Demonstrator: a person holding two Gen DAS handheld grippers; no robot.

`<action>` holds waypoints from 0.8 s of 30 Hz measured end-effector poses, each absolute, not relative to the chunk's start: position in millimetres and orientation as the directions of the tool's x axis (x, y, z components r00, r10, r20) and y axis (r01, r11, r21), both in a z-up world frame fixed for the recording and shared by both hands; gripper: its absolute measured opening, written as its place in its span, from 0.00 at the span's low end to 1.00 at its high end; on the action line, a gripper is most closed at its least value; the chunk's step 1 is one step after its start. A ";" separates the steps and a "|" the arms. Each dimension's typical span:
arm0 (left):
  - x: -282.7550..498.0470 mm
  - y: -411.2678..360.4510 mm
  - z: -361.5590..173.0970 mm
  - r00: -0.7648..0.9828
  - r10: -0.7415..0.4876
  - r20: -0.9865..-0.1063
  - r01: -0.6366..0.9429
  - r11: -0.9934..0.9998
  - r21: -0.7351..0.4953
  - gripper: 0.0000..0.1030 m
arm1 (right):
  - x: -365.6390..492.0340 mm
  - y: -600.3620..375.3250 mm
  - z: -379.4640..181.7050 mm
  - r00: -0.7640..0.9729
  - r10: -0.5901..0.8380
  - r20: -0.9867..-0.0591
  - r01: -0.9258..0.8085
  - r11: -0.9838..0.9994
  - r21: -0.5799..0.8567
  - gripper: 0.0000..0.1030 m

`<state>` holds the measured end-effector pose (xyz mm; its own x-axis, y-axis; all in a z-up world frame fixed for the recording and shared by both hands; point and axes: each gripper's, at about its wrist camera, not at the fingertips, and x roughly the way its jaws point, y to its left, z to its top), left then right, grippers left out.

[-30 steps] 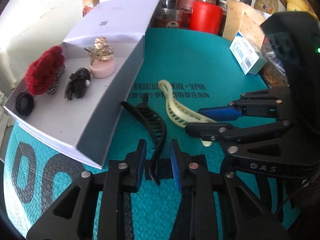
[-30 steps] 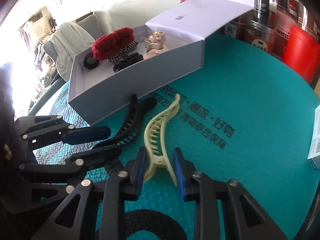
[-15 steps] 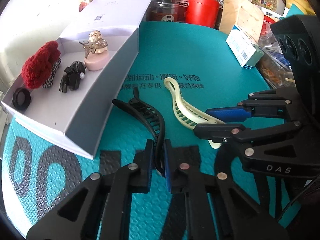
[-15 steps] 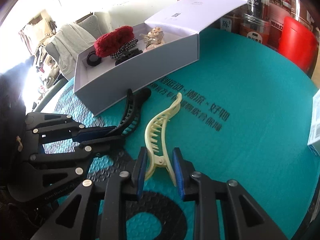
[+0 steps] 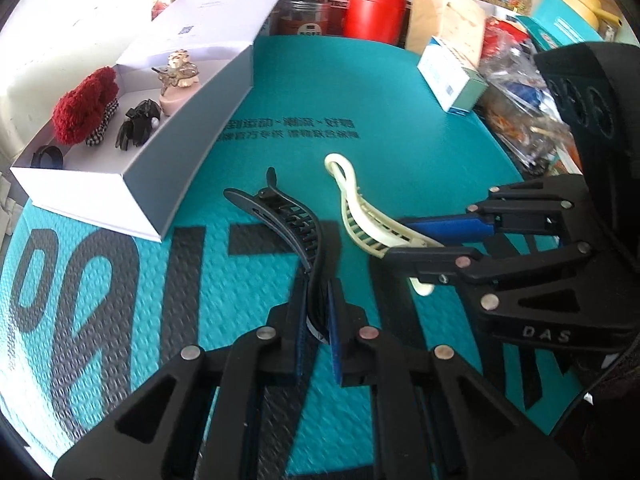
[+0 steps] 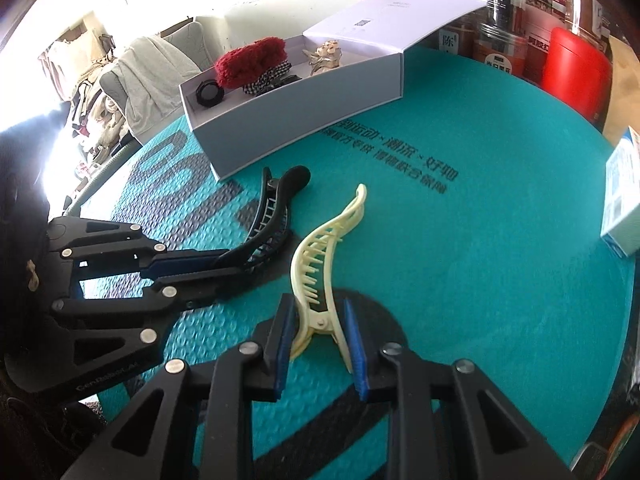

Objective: Organize objects
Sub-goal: 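Lift the black and cream claw clips off the mat with both grippers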

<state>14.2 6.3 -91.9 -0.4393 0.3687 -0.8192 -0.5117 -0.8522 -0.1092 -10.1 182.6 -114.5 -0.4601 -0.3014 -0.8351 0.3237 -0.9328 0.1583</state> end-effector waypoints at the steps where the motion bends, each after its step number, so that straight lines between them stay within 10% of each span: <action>1: 17.3 6.5 -91.3 -0.442 0.364 -0.820 -0.514 -0.852 -0.101 0.09 | -7.1 182.8 -114.3 -0.463 -0.297 -0.835 0.323 -0.934 0.153 0.24; 7: 24.3 18.4 -94.3 -0.479 0.317 -0.818 -0.543 -0.840 -0.008 0.35 | -3.1 174.8 -115.2 -0.478 -0.243 -0.844 0.335 -0.939 0.080 0.25; 24: -12.7 21.9 -100.1 -0.509 0.295 -0.809 -0.474 -0.880 -0.022 0.47 | -23.1 183.5 -116.9 -0.486 -0.251 -0.837 0.342 -0.936 0.081 0.26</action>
<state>-12.7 21.9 -100.1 -0.5087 0.2945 -0.8090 -0.4739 -0.8803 -0.0225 -23.1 183.5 -116.9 -0.4864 -0.2506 -0.8371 0.3423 -0.9361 0.0813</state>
